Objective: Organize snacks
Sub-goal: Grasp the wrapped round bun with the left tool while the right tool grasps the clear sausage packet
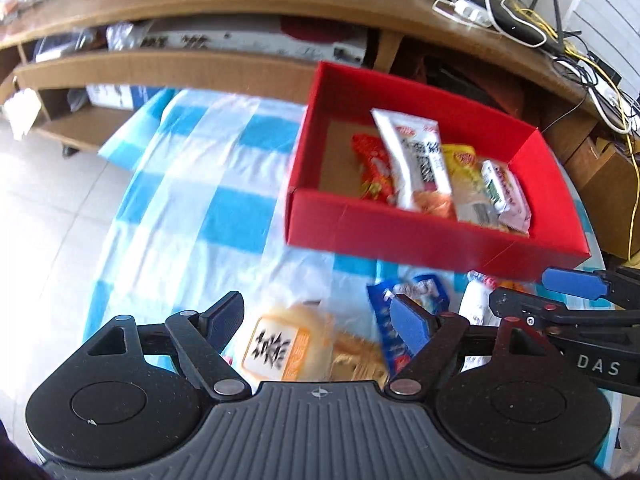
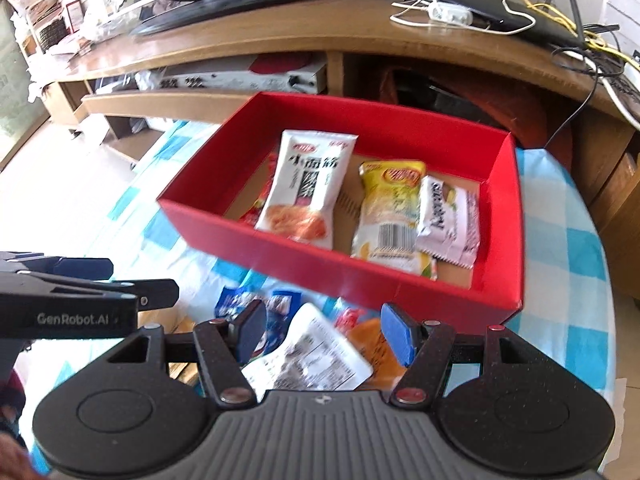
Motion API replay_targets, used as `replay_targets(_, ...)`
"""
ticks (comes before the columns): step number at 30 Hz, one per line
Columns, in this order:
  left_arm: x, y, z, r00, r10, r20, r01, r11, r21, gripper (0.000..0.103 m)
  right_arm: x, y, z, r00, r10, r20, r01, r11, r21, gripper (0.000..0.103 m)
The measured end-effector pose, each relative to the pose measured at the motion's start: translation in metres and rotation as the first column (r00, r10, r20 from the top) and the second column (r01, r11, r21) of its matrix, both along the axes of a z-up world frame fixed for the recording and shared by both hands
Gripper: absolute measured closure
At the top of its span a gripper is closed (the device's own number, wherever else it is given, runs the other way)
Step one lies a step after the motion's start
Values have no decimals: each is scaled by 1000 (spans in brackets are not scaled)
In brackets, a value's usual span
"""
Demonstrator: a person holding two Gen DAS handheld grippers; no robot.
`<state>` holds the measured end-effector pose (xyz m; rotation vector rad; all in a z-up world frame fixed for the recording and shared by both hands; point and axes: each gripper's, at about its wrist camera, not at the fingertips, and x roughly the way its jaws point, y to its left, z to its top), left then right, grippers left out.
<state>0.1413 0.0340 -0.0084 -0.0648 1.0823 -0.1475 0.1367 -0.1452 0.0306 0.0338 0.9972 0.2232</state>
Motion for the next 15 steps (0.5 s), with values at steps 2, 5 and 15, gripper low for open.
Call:
replay_targets(2, -1, 1, -4, 1000, -13, -8, 13, 1000, 7, 17, -2, 4, -2, 1000, 9, -5, -9, 1000, -3, 20)
replay_targets(5, 0, 4, -9, 1000, 0, -29, 1, 1000, 15, 12, -3, 7, -4, 1000, 16, -15, -16, 1000, -4, 20)
replay_targets(15, 6, 7, -37, 994, 0, -110, 7, 998, 59, 14, 1, 1, -11, 999, 2, -51, -2, 1000, 5, 19)
